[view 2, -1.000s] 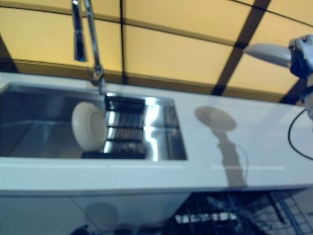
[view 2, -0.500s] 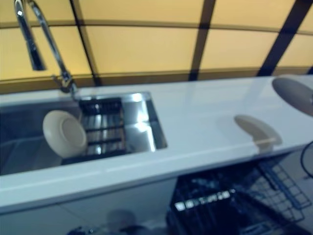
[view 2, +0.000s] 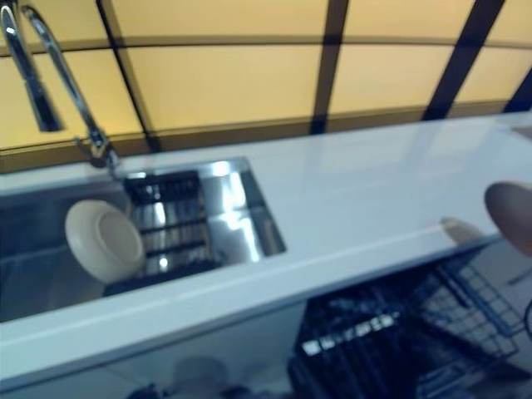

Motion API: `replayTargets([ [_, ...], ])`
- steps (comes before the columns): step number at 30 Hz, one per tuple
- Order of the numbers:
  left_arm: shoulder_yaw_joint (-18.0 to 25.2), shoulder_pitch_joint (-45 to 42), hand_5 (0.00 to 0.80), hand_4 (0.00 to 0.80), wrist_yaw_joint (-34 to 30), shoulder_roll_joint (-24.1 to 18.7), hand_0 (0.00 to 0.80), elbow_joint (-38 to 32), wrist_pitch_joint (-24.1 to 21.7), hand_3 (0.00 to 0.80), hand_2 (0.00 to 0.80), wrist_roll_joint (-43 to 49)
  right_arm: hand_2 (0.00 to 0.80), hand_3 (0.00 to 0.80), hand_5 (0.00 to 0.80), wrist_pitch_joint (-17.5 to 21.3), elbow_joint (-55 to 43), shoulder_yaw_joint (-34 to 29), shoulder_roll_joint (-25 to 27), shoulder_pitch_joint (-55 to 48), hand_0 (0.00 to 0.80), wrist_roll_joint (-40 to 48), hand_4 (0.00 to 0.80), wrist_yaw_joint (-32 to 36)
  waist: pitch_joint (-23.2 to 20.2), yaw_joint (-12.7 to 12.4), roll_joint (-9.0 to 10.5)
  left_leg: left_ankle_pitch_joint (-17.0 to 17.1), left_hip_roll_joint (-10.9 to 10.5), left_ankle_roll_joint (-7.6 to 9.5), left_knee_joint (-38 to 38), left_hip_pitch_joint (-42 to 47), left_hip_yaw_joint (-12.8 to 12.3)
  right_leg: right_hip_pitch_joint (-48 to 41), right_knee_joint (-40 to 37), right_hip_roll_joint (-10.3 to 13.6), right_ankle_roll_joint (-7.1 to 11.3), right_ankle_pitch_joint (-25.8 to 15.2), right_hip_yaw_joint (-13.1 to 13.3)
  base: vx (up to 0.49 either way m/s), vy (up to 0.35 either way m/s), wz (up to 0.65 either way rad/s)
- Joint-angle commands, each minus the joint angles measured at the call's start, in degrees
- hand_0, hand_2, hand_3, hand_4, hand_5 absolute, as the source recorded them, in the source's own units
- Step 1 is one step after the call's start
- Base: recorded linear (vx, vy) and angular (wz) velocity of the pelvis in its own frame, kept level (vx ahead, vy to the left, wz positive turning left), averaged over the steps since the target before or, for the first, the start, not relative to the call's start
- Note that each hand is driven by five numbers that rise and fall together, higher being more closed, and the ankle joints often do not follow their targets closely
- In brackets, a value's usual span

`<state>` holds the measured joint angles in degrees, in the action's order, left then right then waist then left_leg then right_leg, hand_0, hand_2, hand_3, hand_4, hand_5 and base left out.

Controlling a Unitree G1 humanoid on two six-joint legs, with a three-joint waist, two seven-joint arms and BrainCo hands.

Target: Take plates into dishwasher

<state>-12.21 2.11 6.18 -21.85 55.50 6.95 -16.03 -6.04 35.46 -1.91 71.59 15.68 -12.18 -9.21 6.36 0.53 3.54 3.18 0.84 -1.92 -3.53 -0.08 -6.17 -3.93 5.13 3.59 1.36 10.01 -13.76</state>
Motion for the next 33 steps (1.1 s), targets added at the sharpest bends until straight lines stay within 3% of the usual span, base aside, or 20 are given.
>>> replayTargets([
  [1,2.3,0.7,0.000,0.000,0.2,-0.8,0.000,1.4,-1.2,0.000,0.000,0.2,0.800,0.800,0.800,0.5,-2.1,-2.3,0.0,0.4,0.800,1.3,0.800,1.0,-3.2,-1.6,1.73,-4.0,-1.2,0.92,0.2,2.5,-0.3,2.1,-3.1,-0.2,4.55,-8.9,2.7,0.030,0.032,-0.02],
  [11,4.4,-0.7,0.000,0.000,-0.6,-0.2,0.000,0.4,-1.3,0.000,0.000,0.9,0.800,0.800,0.800,-1.5,-7.7,-3.7,-6.6,-4.2,0.800,1.0,0.800,6.7,-2.5,-1.0,1.91,-4.7,-0.9,1.77,0.0,3.8,-1.8,2.0,-2.8,-0.2,4.89,-9.1,3.0,0.003,0.000,-0.06],
  [20,6.1,-1.4,0.000,0.000,-0.3,-1.1,0.000,-0.8,-1.0,0.000,0.000,1.9,0.800,0.800,0.800,-5.6,-9.8,-2.8,-11.1,-7.2,0.800,-0.7,0.800,11.9,-1.5,-0.8,2.11,-5.0,-0.6,2.26,-0.1,4.2,-2.5,2.3,-2.6,-0.1,5.61,-9.6,3.2,-0.002,-0.002,-0.02],
  [33,7.7,-1.1,0.000,0.000,-1.1,-1.5,0.000,-1.9,-0.3,0.000,0.000,2.5,0.800,0.800,0.800,-5.5,-12.2,-1.2,-16.5,-11.7,0.800,-1.4,0.800,21.8,-0.5,0.2,2.25,-5.2,-0.1,2.51,0.5,4.4,-3.8,2.7,-1.6,-0.2,6.06,-9.5,3.6,-0.002,-0.005,-0.01],
])
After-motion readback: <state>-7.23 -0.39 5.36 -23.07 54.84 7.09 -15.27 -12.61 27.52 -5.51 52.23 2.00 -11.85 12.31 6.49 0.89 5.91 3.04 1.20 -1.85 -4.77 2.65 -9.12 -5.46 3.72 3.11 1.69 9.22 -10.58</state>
